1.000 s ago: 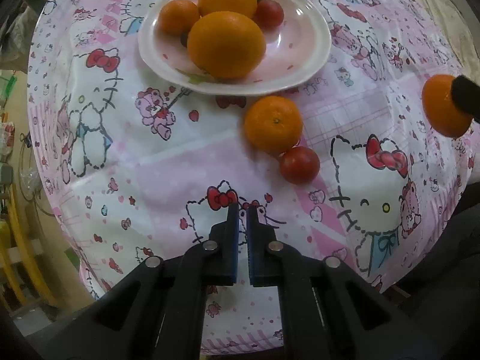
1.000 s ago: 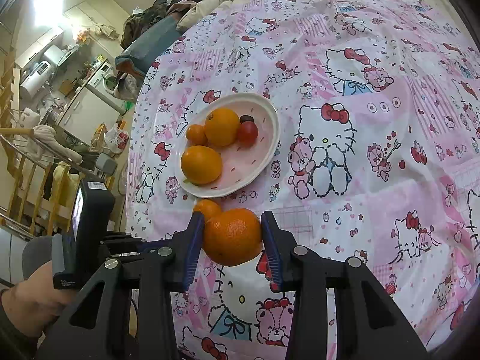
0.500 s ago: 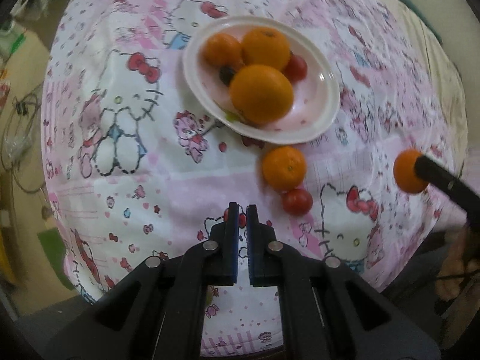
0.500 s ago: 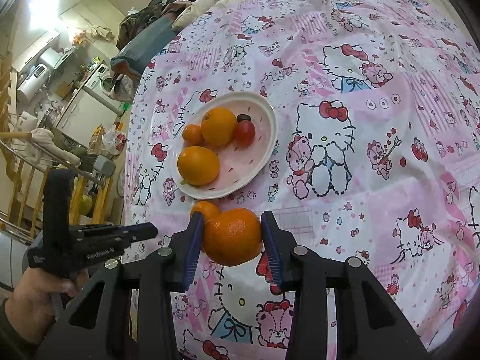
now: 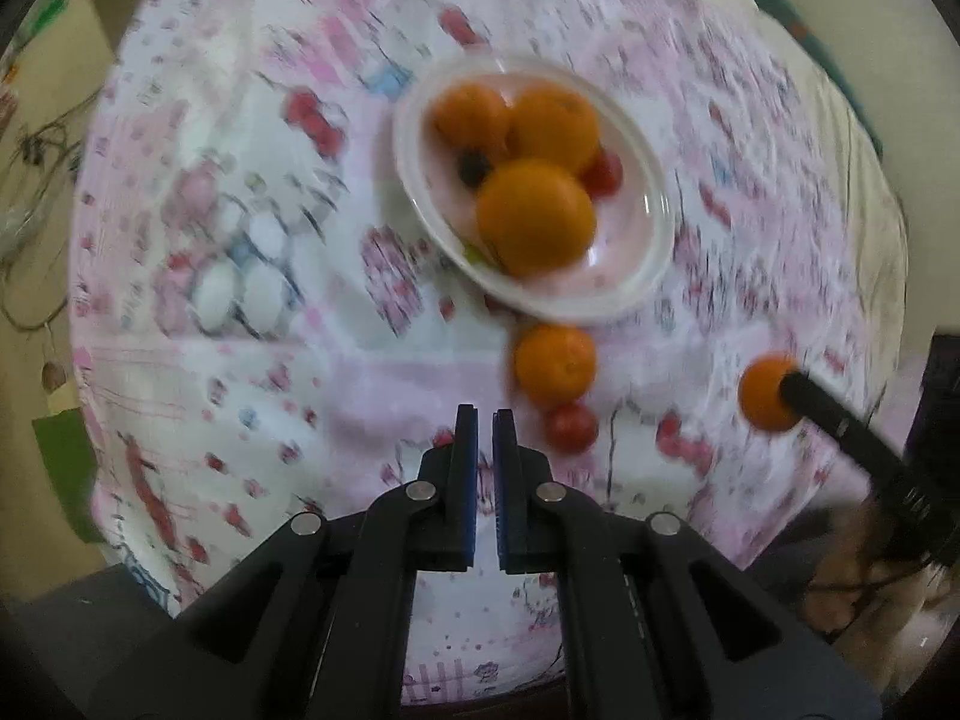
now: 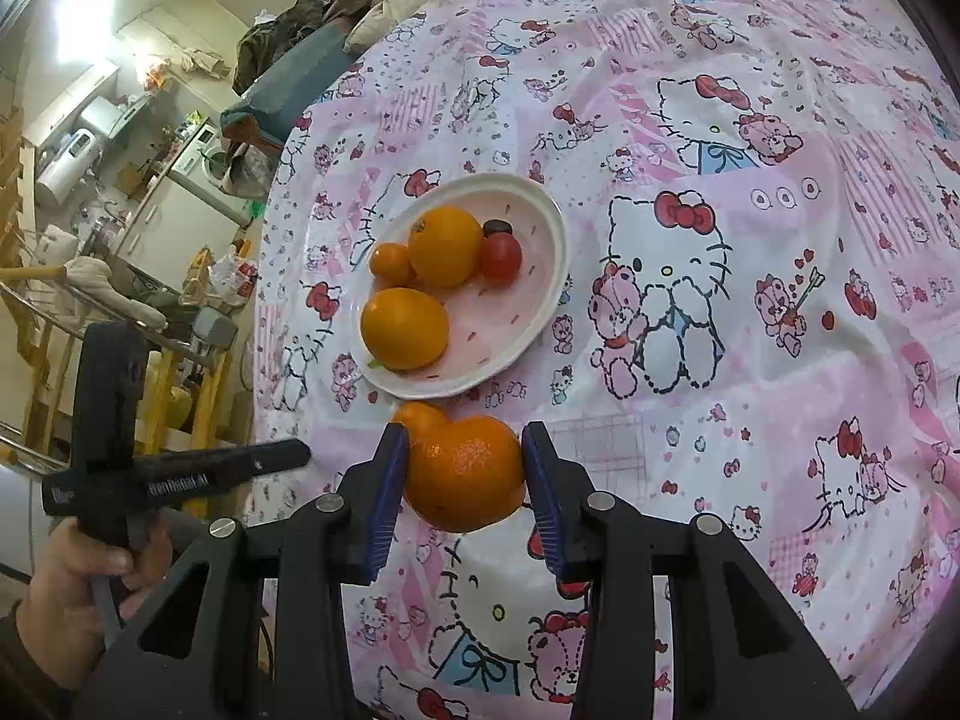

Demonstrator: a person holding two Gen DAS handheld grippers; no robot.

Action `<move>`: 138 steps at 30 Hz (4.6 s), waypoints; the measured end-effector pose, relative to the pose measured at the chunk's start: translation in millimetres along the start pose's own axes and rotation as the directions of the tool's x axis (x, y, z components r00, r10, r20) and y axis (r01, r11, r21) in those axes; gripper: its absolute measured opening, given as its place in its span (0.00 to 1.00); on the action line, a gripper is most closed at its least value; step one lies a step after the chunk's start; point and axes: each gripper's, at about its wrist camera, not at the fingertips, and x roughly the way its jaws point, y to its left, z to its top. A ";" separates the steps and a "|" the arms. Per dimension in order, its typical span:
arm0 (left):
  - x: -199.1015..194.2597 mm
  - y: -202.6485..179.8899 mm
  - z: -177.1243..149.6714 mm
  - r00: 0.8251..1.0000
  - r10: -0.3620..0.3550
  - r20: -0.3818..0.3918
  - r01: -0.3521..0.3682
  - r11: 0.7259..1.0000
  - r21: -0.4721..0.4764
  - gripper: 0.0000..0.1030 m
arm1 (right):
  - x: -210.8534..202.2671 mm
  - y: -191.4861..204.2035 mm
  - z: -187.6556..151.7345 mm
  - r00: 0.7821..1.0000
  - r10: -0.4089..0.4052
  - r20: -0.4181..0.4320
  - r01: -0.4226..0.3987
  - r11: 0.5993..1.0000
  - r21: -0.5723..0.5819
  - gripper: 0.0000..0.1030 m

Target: Organize fruits

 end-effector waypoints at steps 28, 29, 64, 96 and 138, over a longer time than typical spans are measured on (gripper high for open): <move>39.1 2.4 122.3 1.000 -0.023 -0.019 0.021 0.996 -0.090 0.03 | 102.3 -18.0 92.4 0.994 -0.001 -0.113 0.008 0.998 0.069 0.40; 39.9 2.3 122.5 0.999 -0.024 -0.025 0.022 0.996 -0.092 0.04 | 104.8 -18.9 92.6 0.993 -0.001 -0.117 0.009 0.997 0.072 0.41; 17.1 5.8 46.1 0.999 0.003 -0.035 -0.004 0.999 -0.036 0.54 | 40.8 -19.9 67.0 1.000 -0.011 -0.005 0.011 0.993 0.120 0.67; 39.8 -28.5 20.2 0.996 0.045 -0.074 -0.040 0.997 0.066 0.13 | 16.0 -35.9 62.3 0.999 0.004 0.032 -0.009 0.986 0.169 0.67; 35.0 6.8 91.3 0.991 -0.002 0.132 0.024 0.986 -0.163 0.47 | 30.1 -42.1 70.8 0.999 0.034 0.009 -0.035 0.980 0.196 0.67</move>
